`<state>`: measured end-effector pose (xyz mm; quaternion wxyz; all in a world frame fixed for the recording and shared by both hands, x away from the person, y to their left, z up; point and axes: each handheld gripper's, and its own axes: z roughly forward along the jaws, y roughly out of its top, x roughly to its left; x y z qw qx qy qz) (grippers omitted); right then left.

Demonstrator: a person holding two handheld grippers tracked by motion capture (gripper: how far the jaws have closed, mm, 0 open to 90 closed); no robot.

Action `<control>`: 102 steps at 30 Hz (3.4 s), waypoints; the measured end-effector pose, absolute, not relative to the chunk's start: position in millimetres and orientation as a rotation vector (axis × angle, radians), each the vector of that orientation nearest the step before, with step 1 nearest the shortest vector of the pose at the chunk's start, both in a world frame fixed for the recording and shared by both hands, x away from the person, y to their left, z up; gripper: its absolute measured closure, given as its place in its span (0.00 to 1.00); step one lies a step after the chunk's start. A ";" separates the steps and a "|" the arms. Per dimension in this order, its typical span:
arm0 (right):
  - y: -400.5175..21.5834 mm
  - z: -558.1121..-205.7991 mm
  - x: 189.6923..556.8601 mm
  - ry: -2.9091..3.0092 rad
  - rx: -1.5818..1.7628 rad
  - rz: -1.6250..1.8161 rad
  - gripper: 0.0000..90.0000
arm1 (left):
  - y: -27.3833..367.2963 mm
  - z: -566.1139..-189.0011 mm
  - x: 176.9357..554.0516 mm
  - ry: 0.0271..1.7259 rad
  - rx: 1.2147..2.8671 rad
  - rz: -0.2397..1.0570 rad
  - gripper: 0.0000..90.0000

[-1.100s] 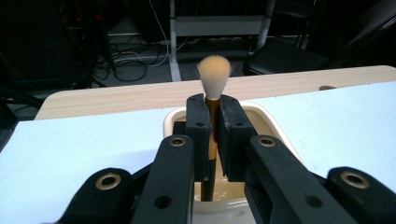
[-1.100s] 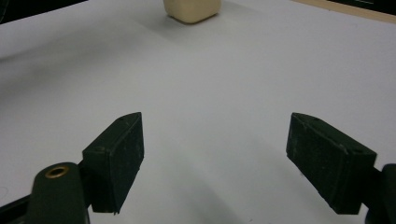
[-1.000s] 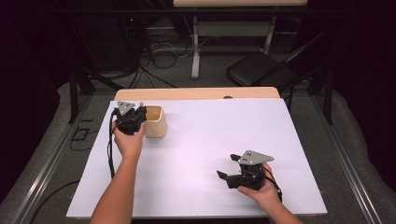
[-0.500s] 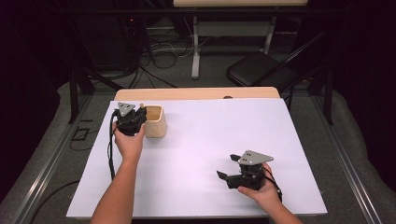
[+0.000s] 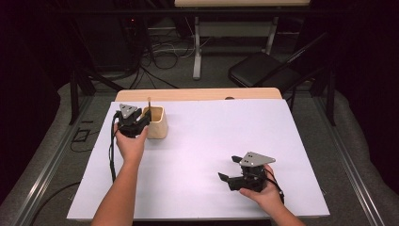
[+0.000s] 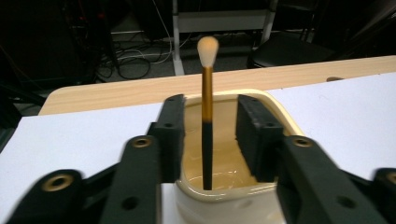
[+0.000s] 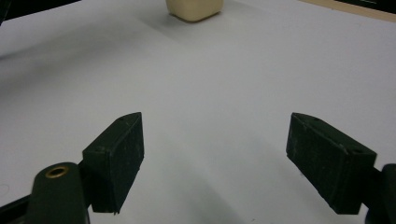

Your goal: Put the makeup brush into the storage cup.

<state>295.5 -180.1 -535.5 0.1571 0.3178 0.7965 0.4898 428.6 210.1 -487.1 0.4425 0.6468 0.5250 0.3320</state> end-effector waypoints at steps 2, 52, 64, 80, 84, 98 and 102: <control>-180.1 -535.6 295.6 2.280 0.910 1.400 0.21 | 210.7 -486.7 428.1 1.301 1.604 0.817 0.57; -180.0 -536.7 292.8 2.274 0.907 1.393 0.21 | 212.7 -464.7 407.0 1.268 1.630 0.718 0.49; -179.8 -536.2 292.7 2.279 0.906 1.384 0.21 | 206.9 -458.2 395.5 1.226 1.689 0.660 0.49; -179.6 -535.9 292.2 2.278 0.902 1.381 0.21 | 205.3 -451.8 369.5 1.176 1.758 0.621 0.44; -179.4 -535.8 292.0 2.276 0.902 1.383 0.21 | 206.5 -452.0 363.0 1.164 1.757 0.604 0.41; -179.4 -535.7 291.7 2.275 0.905 1.384 0.21 | 210.2 -453.2 344.3 1.155 1.767 0.580 0.40; -179.6 -535.4 291.6 2.272 0.902 1.384 0.21 | 211.3 -454.3 340.3 1.153 1.773 0.569 0.40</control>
